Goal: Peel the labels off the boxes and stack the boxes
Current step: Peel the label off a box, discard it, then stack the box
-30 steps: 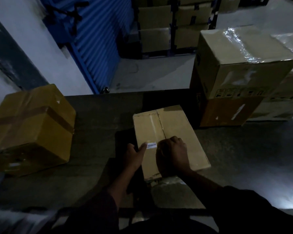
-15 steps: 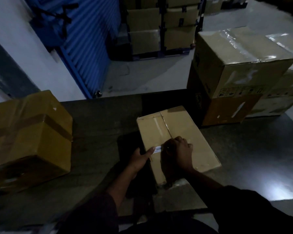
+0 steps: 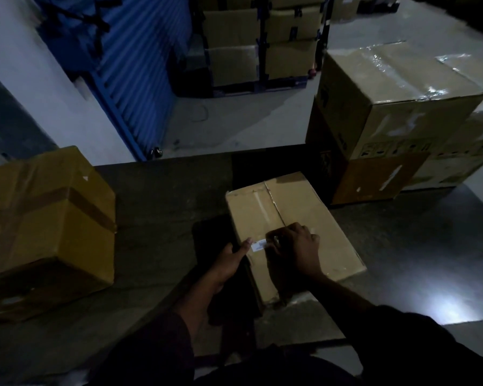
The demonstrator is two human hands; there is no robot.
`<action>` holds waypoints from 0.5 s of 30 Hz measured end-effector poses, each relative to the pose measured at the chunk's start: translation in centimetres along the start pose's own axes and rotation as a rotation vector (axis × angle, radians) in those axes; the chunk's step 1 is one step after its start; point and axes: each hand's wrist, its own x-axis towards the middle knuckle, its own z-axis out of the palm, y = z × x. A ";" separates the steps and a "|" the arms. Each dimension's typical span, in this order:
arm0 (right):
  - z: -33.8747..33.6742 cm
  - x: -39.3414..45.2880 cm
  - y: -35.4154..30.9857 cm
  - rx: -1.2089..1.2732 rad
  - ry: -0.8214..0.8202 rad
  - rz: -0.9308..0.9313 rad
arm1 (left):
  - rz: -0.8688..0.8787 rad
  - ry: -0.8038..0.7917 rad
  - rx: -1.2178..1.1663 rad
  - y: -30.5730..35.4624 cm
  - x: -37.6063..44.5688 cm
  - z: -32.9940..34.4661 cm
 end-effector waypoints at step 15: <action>0.2 0.0 0.0 -0.006 -0.019 -0.024 | -0.032 0.021 -0.012 -1.3 1.2 -0.3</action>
